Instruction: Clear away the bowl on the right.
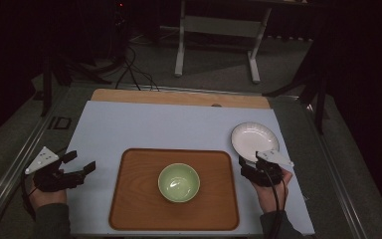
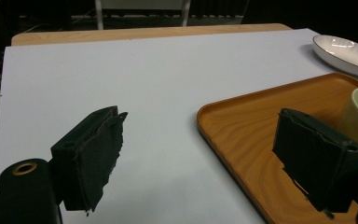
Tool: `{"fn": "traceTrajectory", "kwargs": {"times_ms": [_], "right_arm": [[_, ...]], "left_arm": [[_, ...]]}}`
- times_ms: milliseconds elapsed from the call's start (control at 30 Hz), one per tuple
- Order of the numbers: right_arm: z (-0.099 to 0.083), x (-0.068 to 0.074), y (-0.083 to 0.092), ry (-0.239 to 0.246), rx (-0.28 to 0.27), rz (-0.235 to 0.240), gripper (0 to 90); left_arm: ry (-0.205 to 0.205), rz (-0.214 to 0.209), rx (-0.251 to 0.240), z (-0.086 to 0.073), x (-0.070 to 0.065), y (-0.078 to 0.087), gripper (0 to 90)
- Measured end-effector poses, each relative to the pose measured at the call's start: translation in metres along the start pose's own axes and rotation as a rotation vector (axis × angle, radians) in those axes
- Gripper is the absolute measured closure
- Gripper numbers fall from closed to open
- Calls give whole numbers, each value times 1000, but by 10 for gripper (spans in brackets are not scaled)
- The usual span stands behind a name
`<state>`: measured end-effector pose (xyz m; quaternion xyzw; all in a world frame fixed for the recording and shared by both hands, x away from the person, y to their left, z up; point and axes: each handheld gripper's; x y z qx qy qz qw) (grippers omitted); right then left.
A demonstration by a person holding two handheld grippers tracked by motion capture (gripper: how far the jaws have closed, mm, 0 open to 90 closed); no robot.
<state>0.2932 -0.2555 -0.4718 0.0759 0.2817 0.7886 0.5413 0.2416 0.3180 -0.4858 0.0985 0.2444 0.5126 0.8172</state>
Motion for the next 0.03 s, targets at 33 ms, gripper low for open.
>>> {"fn": "traceTrajectory", "kwargs": {"times_ms": [33], "right_arm": [[-2,-2,0,0,11,-8,291]], "left_arm": [[-2,6,11,0,0,-1,155]]}}
Point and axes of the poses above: each handheld gripper's, and its own axes: y roughly backward along the jaws, z roughly out of its top, x roughly to its left, and after that the axes turned 9 degrees about y, right-handed
